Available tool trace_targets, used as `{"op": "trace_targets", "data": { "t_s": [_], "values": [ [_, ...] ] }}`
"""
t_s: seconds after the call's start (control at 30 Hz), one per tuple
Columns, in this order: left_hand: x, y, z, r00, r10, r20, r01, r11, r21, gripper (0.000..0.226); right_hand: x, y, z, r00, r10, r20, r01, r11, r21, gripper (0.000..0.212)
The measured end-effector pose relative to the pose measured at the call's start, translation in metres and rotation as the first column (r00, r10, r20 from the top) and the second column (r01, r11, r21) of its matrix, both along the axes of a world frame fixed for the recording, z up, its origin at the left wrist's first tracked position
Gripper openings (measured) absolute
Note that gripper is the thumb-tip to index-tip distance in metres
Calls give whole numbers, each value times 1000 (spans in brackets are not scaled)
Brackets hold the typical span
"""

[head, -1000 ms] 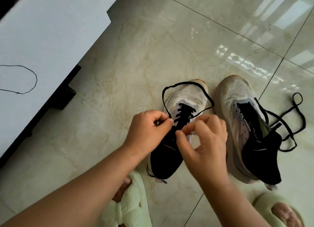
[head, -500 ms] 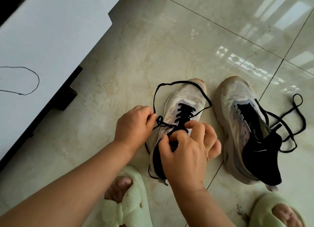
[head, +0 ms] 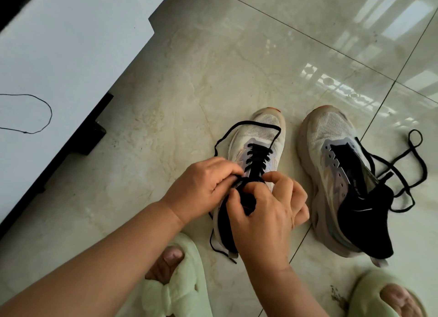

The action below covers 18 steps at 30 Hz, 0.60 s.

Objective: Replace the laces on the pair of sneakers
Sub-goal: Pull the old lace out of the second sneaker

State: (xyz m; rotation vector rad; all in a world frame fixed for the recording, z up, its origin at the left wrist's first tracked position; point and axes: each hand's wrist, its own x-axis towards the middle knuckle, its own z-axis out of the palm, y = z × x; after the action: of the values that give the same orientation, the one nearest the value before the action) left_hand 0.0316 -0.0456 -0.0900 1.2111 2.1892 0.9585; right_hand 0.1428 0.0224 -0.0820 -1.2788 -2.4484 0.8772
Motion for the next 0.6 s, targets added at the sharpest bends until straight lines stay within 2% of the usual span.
{"op": "trace_targets", "data": {
  "t_s": [0.1, 0.2, 0.3, 0.43, 0.6],
  "values": [
    [0, 2, 2, 1000, -22, 2, 22, 1000, 11, 19, 5, 7, 2, 980, -19, -198, -15, 985, -171, 21],
    [-2, 3, 3, 997, -31, -67, 32, 999, 4, 18, 14, 21, 1, 942, -77, -327, -8, 968, -249, 6],
    [-1, 5, 6, 991, -46, -122, 45, 999, -9, 14, 17, 32, -1, 958, -89, -272, 5, 955, -295, 14],
    [-3, 8, 8, 993, 7, -121, -6, 1000, 13, 8, 16, 41, -1, 982, -45, -182, -22, 936, -352, 12],
    [-3, 4, 6, 973, 9, -229, -9, 1000, 1, 15, 10, 52, 2, 995, 81, -50, -92, 954, -284, 12]
  ]
}}
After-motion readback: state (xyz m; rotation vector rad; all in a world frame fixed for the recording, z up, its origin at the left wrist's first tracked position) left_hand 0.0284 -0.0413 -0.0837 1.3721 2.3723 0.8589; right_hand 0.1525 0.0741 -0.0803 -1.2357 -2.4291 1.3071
